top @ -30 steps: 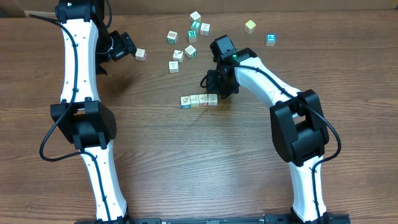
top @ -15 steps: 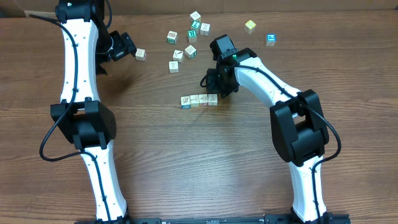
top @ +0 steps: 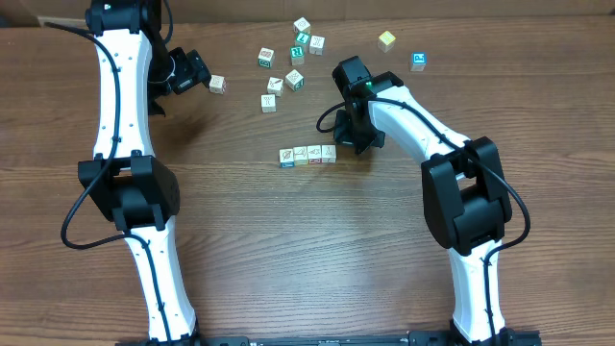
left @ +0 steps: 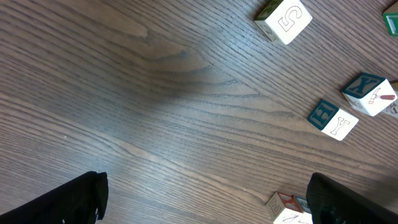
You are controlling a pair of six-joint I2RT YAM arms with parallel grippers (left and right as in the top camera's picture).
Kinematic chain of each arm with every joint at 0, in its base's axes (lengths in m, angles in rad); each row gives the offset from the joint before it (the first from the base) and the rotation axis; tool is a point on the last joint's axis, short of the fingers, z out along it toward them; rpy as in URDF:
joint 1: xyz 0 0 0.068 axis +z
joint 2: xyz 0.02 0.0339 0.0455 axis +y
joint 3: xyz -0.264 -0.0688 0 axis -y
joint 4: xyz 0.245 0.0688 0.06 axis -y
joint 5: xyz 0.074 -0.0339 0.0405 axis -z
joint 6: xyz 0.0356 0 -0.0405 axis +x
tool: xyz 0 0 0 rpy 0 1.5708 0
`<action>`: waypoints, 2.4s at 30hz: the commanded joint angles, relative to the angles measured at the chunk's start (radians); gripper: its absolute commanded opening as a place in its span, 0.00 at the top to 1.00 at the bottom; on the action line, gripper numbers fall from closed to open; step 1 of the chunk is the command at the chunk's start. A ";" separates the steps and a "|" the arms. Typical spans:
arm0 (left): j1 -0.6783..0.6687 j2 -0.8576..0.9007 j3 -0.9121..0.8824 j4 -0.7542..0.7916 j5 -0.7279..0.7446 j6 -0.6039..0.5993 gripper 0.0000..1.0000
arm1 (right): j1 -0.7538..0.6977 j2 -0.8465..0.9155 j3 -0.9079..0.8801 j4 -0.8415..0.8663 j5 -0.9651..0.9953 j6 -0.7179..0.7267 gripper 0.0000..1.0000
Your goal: Form a horizontal line
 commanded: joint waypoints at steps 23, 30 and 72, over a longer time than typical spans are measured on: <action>-0.001 -0.012 0.020 0.001 0.007 0.007 0.00 | 0.014 -0.016 -0.004 0.008 -0.126 -0.053 0.96; -0.001 -0.012 0.020 0.001 0.007 0.008 0.00 | 0.014 -0.016 -0.004 0.010 -0.140 -0.053 0.96; -0.001 -0.012 0.019 0.001 0.007 0.008 0.00 | -0.079 -0.016 -0.004 0.048 0.100 -0.053 0.92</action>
